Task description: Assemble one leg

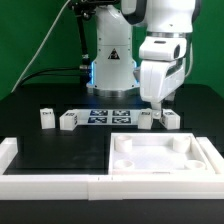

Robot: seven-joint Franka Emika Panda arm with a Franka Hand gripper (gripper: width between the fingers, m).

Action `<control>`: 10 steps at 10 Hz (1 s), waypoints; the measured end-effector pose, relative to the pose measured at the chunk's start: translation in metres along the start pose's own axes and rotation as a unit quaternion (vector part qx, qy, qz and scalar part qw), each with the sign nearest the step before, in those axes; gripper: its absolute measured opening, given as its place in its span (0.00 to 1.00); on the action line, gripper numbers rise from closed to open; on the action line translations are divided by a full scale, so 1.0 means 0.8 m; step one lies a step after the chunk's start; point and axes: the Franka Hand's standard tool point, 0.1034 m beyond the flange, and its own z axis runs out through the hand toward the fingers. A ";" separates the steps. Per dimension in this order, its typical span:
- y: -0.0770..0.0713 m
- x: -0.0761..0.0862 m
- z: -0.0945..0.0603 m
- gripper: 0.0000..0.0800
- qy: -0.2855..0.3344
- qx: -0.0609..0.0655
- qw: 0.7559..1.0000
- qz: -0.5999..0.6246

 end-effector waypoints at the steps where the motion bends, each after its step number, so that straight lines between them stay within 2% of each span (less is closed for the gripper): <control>1: 0.001 0.000 0.001 0.81 0.000 0.001 1.000 0.005; 4: -0.001 0.002 0.001 0.81 0.003 0.006 0.992 0.127; 5: -0.002 0.003 0.001 0.81 0.005 0.009 0.981 0.192; 6: -0.010 0.008 0.003 0.81 0.003 0.012 0.967 0.253; 8: -0.033 0.015 0.009 0.81 -0.003 0.027 0.919 0.394; 10: -0.037 0.015 0.011 0.81 -0.007 0.030 0.921 0.388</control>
Offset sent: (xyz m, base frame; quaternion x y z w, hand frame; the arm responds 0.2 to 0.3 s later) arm 0.0000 0.0000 0.0000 0.0000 0.0000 0.1790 0.9838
